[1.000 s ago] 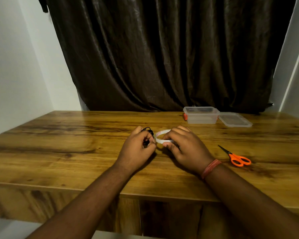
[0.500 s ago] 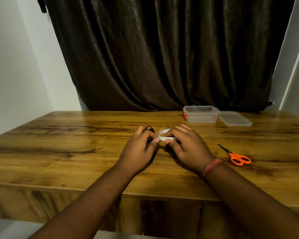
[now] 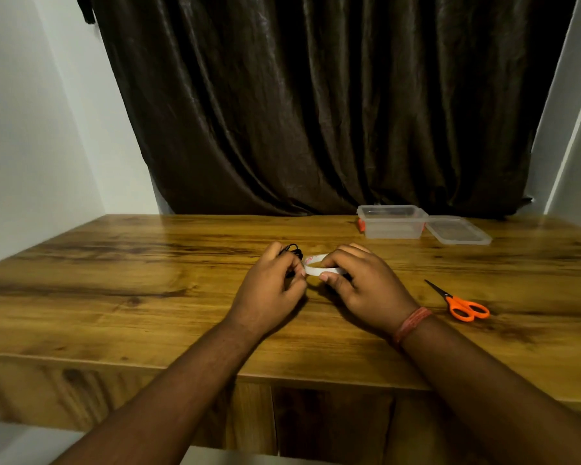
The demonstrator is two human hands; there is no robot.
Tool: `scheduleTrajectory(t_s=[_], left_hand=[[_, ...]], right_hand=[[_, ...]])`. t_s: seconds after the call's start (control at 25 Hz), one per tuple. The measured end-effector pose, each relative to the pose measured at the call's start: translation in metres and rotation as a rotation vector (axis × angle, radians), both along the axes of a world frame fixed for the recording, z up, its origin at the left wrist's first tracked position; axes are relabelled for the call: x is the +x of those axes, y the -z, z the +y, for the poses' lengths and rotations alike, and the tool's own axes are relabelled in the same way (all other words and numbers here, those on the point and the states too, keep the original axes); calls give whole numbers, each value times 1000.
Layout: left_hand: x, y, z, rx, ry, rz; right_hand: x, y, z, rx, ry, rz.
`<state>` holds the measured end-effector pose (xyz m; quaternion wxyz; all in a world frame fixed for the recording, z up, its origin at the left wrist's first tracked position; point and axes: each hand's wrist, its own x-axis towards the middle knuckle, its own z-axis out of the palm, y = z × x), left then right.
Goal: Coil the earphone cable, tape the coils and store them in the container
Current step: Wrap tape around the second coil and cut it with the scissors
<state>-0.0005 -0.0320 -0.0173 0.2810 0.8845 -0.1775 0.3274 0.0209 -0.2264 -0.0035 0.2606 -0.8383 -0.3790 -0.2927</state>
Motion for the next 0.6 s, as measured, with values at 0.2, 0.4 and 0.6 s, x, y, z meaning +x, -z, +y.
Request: scheduleTrajectory(t_s=[0.2, 0.4, 0.6], left_hand=[[-2, -2, 2, 11, -69, -17], [0, -1, 2, 7, -104, -10], [3, 0, 5, -82, -84, 10]], right_hand=[[0, 0, 0, 17, -16, 29], [1, 1, -1, 39, -11, 86], [3, 1, -3, 98, -14, 140]])
